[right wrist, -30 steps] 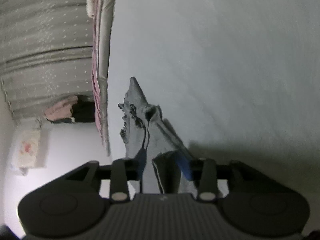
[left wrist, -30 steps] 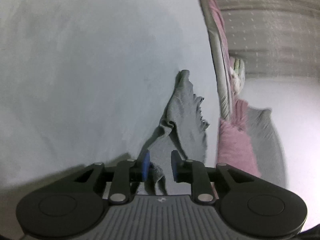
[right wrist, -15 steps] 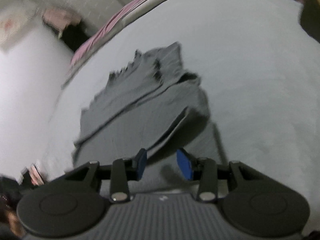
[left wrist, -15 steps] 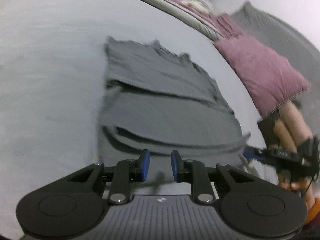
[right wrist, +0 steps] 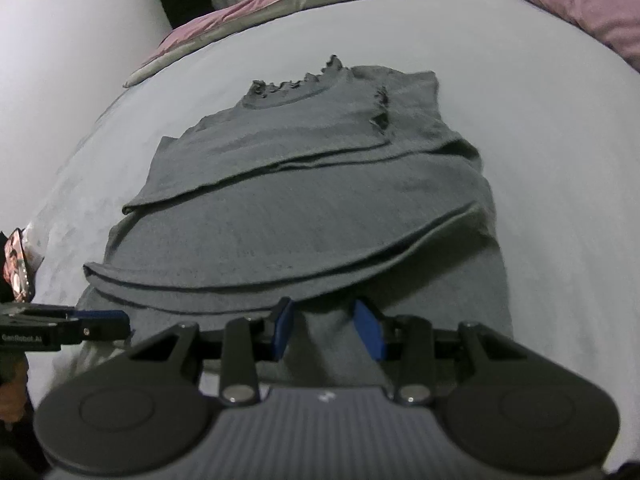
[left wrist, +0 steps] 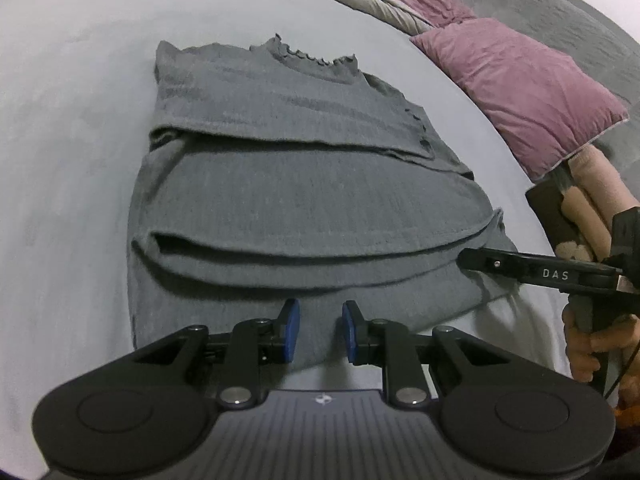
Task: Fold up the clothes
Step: 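Lay the folded hem down and open both grippers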
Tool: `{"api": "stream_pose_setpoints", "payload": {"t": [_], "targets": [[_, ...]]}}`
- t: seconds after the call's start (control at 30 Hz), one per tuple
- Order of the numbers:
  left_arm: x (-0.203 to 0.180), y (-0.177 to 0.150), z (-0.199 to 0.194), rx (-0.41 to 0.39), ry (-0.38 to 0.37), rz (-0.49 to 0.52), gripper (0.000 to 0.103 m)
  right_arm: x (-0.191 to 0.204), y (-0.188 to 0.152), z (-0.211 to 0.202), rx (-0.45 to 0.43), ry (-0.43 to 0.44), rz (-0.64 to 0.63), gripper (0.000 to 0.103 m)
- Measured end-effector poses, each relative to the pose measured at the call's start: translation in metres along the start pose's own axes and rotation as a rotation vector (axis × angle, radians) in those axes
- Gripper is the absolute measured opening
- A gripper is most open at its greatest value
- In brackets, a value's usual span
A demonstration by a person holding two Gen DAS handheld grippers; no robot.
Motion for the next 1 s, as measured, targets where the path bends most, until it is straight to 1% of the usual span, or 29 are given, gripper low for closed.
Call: {"api": "stream_pose_setpoints", "payload": {"t": [0.13,0.27,0.33,0.43,0.6,0.73,0.8,0.87,0.93,1.0], "targets": [[0.008,0.012,0.002,-0.066,0.030,-0.041,0.021,0.002,0.014,0.011,-0.030,0.003,0.005,0.037],[0.028,0.027,-0.003,-0.153,0.067,-0.148,0.022,-0.009,0.030,0.014,-0.086,0.016,0.071,0.037],[0.037,0.031,-0.010,-0.184,0.080,-0.191,0.022,-0.017,0.036,0.012,-0.116,0.022,0.111,0.036],[0.048,0.031,-0.021,-0.228,0.097,-0.218,0.023,-0.029,0.042,0.006,-0.162,0.009,0.147,0.036],[0.072,0.022,-0.034,-0.278,0.128,-0.286,0.023,-0.051,0.038,-0.003,-0.189,0.010,0.186,0.037],[0.088,0.017,-0.038,-0.280,0.118,-0.339,0.023,-0.068,0.034,-0.011,-0.211,0.011,0.218,0.038],[0.091,0.014,-0.038,-0.269,0.091,-0.354,0.023,-0.077,0.032,-0.014,-0.221,0.011,0.234,0.038],[0.088,0.014,-0.035,-0.260,0.081,-0.344,0.023,-0.086,0.031,-0.018,-0.232,0.012,0.250,0.038],[0.083,0.015,-0.034,-0.256,0.084,-0.311,0.023,-0.094,0.029,-0.022,-0.242,0.012,0.264,0.038],[0.077,0.016,-0.030,-0.247,0.091,-0.278,0.023,-0.094,0.029,-0.024,-0.239,0.010,0.247,0.038]]}}
Point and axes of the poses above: each gripper's, at about its wrist camera, not at the fingertips, and z roughly the way its jaws point, x to its left, y to its top, the point moved 2 cm from there along z, roughly the way its jaws point, and after that the axes turned 4 degrees about y, right-handed, at the moved point
